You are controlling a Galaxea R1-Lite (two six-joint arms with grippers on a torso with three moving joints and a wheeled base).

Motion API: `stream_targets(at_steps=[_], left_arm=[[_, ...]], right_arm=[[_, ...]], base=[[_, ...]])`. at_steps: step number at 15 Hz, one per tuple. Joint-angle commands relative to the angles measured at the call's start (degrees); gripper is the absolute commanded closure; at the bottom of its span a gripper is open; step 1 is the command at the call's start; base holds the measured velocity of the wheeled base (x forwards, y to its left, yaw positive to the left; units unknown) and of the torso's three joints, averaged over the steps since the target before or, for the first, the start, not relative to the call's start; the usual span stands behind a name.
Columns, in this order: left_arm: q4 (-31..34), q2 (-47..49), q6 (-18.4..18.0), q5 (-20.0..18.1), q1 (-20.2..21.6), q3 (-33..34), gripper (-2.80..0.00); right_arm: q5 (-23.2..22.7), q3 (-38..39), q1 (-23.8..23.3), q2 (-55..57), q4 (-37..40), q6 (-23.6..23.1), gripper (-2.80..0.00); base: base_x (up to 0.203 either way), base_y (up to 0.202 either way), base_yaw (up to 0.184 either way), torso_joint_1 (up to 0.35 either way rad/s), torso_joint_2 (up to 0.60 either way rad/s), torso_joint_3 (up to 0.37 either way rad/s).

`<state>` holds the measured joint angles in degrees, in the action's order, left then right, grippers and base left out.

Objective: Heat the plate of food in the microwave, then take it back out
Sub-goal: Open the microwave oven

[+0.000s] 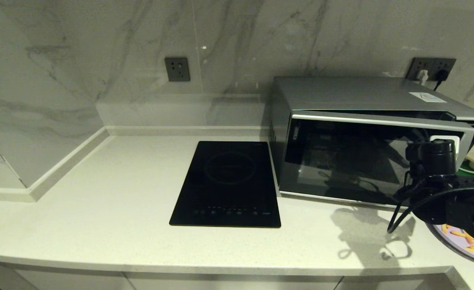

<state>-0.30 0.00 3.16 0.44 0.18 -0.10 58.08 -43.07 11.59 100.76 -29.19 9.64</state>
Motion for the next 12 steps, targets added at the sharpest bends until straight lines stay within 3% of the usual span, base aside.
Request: stream_targets(at_steps=[1, 3, 6, 8, 10, 12], left_arm=[[-0.05, 0.0, 0.01, 0.0, -0.01, 0.01, 0.0], [-0.05, 0.0, 0.01, 0.0, -0.01, 0.01, 0.0], [-0.05, 0.0, 0.01, 0.0, -0.01, 0.01, 0.0], [-0.05, 0.0, 0.01, 0.0, -0.01, 0.01, 0.0], [-0.05, 0.0, 0.01, 0.0, -0.01, 0.01, 0.0], [-0.05, 0.0, 0.01, 0.0, -0.01, 0.01, 0.0]], right_arm=[[-2.61, 0.96, 7.53, -8.66, 6.27, 0.15, 0.0], [-4.79, -0.36, 13.1, -16.02, 15.96, 0.24, 0.0], [-7.64, -12.36, 14.99, -21.51, 32.52, 1.87, 0.0], [-10.26, -21.93, 12.95, -22.29, 43.8, 4.66, 0.0], [-15.06, -30.09, 8.01, -21.8, 53.77, 7.74, 0.0], [-24.49, -37.22, 1.04, -20.41, 60.15, 9.21, 0.0]], base=[[0.0, 0.0, 0.0, 0.0, 0.0, 0.0], [0.0, 0.0, 0.0, 0.0, 0.0, 0.0], [0.0, 0.0, 0.0, 0.0, 0.0, 0.0], [0.0, 0.0, 0.0, 0.0, 0.0, 0.0], [0.0, 0.0, 0.0, 0.0, 0.0, 0.0], [0.0, 0.0, 0.0, 0.0, 0.0, 0.0]])
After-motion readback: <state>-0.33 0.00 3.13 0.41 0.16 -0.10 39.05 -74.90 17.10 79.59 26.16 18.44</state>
